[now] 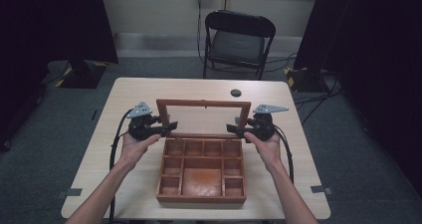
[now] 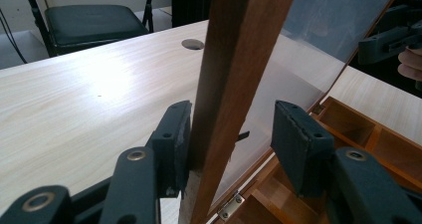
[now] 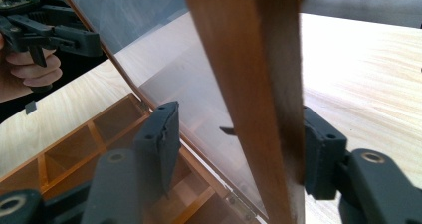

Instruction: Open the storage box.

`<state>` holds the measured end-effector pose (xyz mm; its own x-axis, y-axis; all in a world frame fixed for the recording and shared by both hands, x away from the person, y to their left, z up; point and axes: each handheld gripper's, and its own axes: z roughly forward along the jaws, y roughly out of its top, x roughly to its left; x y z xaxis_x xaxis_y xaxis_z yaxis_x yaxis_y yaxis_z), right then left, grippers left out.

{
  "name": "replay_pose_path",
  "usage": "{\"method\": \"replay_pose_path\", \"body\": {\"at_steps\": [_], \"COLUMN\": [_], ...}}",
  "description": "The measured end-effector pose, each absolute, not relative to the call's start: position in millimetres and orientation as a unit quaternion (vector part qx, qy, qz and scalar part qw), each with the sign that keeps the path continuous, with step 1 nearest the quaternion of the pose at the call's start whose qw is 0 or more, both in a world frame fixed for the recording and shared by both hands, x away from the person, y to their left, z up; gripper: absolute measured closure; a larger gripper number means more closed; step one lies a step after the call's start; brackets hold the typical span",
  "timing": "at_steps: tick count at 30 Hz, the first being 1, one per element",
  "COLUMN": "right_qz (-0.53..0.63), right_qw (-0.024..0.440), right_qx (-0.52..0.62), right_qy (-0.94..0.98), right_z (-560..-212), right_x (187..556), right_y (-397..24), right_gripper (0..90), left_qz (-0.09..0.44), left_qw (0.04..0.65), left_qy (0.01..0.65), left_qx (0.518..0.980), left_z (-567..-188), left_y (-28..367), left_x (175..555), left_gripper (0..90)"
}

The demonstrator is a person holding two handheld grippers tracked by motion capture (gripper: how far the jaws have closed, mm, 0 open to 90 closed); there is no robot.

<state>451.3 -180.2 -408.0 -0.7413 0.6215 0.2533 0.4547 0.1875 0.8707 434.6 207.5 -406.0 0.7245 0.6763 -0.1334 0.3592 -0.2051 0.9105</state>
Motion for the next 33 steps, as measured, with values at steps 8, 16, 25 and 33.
{"method": "replay_pose_path", "body": {"at_steps": [8,16,25,33], "right_qz": [0.533,0.537,0.53,0.524], "right_qw": [0.082,0.083,0.078,0.081], "right_qx": [0.352,0.353,0.357,0.365], "right_qy": [0.765,0.762,0.765,0.765], "right_z": [-411.1,-413.3,-417.3,-422.3], "right_x": [454.7,458.4,461.1,463.4], "right_y": [-180.5,-181.3,-182.4,-181.7], "right_gripper": [46.2,47.0,42.1,42.1], "left_qz": [0.148,0.144,0.14,0.14], "left_qw": [0.527,0.518,0.515,0.517], "left_qy": [0.349,0.356,0.36,0.366], "left_qx": [0.761,0.764,0.766,0.761], "left_z": [-416.5,-422.8,-430.0,-434.1], "left_y": [207.2,208.5,209.4,209.2], "left_x": [437.2,439.8,443.9,447.9], "left_gripper": [50.7,51.5,54.4,55.8]}}
